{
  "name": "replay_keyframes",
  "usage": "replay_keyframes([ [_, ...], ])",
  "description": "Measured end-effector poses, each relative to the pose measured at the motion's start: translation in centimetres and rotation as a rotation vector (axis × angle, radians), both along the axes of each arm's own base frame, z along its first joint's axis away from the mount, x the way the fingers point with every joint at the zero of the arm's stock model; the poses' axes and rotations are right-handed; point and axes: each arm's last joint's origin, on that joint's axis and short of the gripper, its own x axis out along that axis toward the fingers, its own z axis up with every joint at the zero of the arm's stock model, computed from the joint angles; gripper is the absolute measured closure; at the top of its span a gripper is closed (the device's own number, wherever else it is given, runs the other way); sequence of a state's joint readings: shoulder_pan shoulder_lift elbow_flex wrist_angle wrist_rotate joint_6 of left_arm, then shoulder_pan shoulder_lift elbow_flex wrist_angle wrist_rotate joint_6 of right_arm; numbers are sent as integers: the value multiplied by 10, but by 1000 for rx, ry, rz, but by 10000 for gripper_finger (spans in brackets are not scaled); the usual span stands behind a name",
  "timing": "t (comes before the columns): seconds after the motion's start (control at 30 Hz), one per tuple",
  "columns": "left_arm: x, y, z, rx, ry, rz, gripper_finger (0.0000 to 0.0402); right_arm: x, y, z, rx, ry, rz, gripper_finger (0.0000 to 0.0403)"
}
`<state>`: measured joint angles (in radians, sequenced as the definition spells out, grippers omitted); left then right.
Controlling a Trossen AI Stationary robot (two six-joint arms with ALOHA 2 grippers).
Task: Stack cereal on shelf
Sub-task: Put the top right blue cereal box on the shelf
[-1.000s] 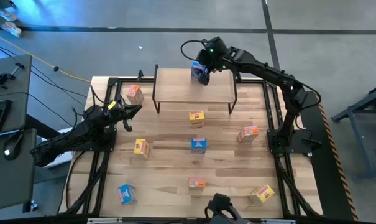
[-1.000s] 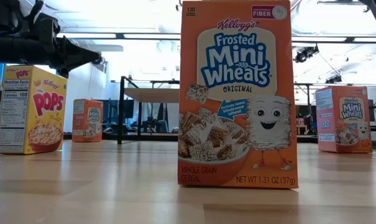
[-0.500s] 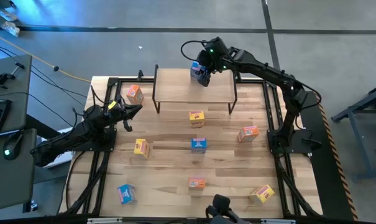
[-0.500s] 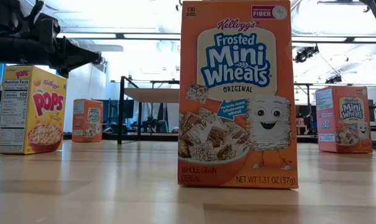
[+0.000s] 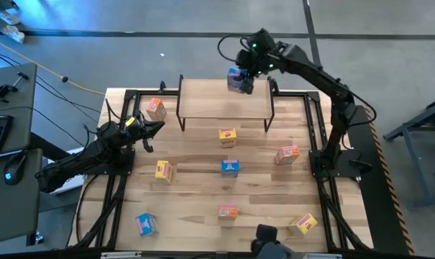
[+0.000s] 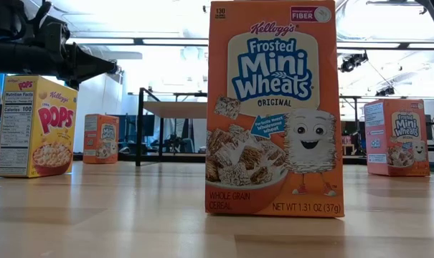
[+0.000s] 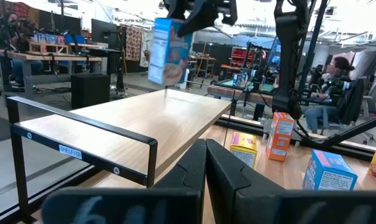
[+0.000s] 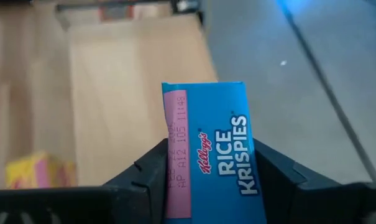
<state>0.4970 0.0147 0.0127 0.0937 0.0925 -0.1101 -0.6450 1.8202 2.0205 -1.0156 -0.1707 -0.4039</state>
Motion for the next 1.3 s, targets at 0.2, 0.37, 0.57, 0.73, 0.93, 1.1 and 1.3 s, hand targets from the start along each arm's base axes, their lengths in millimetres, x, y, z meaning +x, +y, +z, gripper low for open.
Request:
replay_keyframes([
  [0.2, 0, 0, 0, 0, 0, 0, 399, -26, -12, -7, 76, 99, 14, 248],
  [0.37, 0, 0, 0, 0, 0, 0, 399, -41, -26, -9, 87, 110, 12, 248],
  [0.57, 0, 0, 0, 1, 0, 2, 399, -53, -38, -9, 68, 92, 39, 249],
  [0.73, 0, 0, 0, 23, 7, 5, 399, -58, -44, -9, 49, 92, 36, 249],
  [0.93, 0, 0, 0, 24, 9, 5, 399, -59, -47, -16, 73, 74, 73, 249],
  [1.1, 0, 0, 0, 23, 10, 5, 399, -60, -49, -27, 66, 68, 87, 249],
  [1.3, 0, 0, 0, 23, 10, 5, 399, -72, -44, -27, 24, 38, 98, 249],
])
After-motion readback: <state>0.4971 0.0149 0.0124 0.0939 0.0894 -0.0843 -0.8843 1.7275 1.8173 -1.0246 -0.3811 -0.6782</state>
